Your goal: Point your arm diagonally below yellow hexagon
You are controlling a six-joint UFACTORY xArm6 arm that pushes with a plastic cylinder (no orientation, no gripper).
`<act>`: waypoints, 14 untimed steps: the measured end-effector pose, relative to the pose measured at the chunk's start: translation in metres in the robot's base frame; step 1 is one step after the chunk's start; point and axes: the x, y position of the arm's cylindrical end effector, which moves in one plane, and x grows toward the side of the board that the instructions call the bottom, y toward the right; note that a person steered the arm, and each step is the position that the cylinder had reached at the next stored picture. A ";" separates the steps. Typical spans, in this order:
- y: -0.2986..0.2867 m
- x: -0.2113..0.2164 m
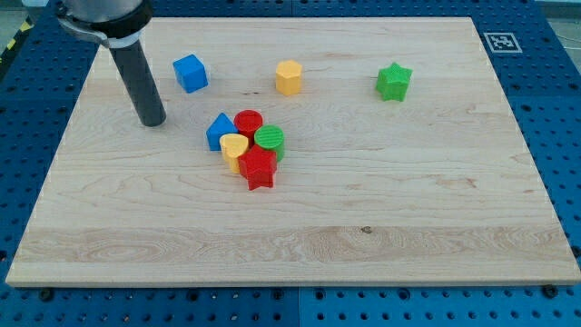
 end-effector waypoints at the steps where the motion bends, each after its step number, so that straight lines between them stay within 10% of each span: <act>1: 0.006 0.011; 14: 0.057 -0.045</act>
